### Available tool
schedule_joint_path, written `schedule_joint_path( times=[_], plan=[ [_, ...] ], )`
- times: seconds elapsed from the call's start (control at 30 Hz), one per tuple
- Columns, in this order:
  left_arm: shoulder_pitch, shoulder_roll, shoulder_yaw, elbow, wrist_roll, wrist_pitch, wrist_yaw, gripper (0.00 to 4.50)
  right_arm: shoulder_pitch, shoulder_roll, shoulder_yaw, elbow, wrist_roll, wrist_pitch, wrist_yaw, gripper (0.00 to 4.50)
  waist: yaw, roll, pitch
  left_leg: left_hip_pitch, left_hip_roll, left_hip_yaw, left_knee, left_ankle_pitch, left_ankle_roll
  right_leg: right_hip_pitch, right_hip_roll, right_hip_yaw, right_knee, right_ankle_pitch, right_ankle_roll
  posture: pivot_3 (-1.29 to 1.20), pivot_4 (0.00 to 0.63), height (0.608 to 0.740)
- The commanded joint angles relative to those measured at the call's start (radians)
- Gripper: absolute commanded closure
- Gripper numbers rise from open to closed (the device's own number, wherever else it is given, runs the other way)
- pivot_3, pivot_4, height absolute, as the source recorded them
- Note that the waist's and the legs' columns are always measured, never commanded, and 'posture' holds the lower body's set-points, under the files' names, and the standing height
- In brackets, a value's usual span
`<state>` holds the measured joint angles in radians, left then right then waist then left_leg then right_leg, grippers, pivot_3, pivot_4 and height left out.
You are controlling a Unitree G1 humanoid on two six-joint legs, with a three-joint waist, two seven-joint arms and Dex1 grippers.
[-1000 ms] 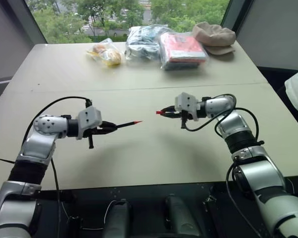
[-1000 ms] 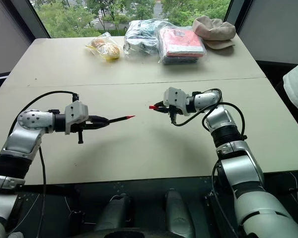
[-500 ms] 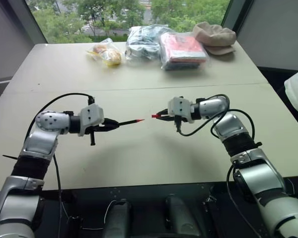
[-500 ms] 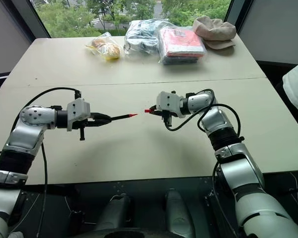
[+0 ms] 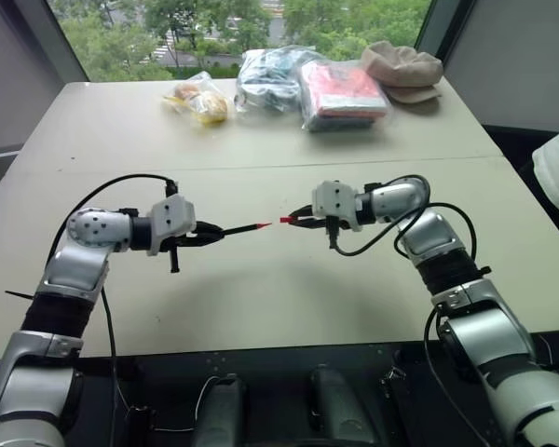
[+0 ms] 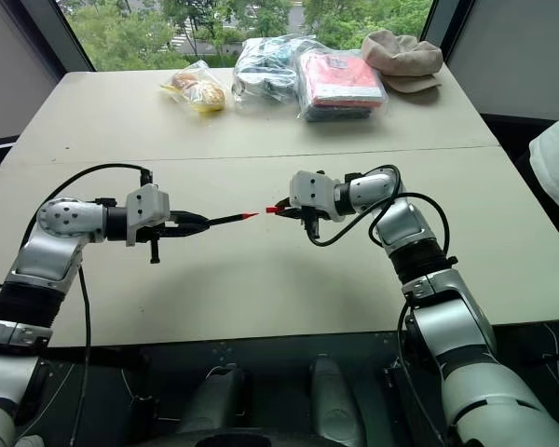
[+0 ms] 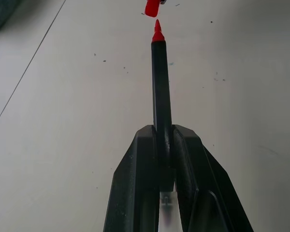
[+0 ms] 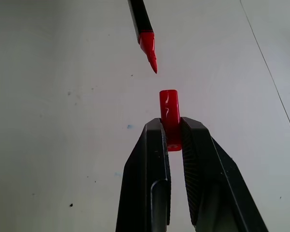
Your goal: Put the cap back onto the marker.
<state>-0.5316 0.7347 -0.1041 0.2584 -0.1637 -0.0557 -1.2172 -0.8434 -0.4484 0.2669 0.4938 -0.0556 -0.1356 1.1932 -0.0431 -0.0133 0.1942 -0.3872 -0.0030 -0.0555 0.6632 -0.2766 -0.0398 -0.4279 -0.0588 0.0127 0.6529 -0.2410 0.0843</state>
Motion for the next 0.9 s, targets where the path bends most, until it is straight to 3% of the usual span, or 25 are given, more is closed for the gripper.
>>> schedule_joint_path(
  times=[0.03, 0.9],
  plan=[
    [-0.007, 0.002, 0.013, -0.03, -0.004, -0.007, 0.005, 4.5, -0.004, 0.004, -0.003, -0.054, 0.023, 0.008, 0.005, 4.49, 0.0, 0.0, 0.0, 0.0, 0.0, 0.0, 0.0, 0.0, 0.0, 0.0, 0.0, 0.0, 0.0, 0.0, 0.0, 0.0, 0.15, 0.74],
    [-0.02, -0.019, 0.009, -0.047, -0.003, 0.011, 0.006, 4.5, 0.003, 0.021, 0.011, -0.108, 0.023, 0.037, 0.009, 4.49, 0.0, 0.0, 0.0, 0.0, 0.0, 0.0, 0.0, 0.0, 0.0, 0.0, 0.0, 0.0, 0.0, 0.0, 0.0, 0.0, 0.15, 0.74]
  ],
)
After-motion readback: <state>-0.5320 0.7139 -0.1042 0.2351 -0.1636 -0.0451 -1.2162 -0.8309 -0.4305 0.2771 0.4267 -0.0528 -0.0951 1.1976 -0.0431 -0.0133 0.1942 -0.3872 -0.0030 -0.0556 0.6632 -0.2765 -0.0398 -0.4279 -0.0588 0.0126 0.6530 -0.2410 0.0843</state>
